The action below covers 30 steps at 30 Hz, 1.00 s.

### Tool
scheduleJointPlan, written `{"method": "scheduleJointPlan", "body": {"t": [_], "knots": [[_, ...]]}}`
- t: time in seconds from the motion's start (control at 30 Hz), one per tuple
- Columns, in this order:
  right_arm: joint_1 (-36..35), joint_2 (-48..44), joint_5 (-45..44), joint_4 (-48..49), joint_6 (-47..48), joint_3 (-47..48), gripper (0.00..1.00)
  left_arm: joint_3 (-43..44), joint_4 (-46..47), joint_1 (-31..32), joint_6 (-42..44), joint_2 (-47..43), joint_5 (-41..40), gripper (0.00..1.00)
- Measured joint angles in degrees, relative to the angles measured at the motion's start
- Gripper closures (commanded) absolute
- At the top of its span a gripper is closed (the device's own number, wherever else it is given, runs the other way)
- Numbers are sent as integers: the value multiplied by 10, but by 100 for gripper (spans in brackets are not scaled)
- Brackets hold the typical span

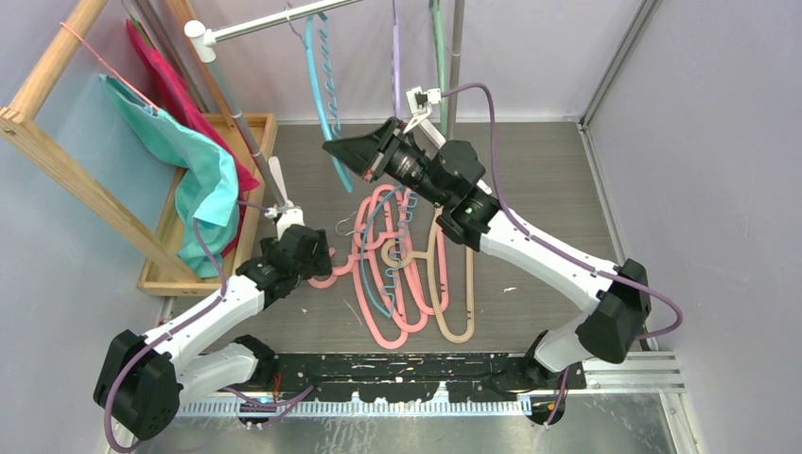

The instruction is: Organize the hangers

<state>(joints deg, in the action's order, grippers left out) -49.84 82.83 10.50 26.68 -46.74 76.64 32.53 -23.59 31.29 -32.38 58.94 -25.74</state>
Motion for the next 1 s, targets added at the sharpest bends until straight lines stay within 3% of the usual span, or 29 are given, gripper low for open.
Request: {"method": "scheduleJointPlan", "body": {"t": [0.47, 1.0], "knots": [[74, 100, 12, 60, -75, 39, 99, 0, 0, 0, 0, -1, 0, 2], [146, 81, -14, 129, -94, -30, 99, -7, 7, 0, 0, 14, 2, 2]]}}
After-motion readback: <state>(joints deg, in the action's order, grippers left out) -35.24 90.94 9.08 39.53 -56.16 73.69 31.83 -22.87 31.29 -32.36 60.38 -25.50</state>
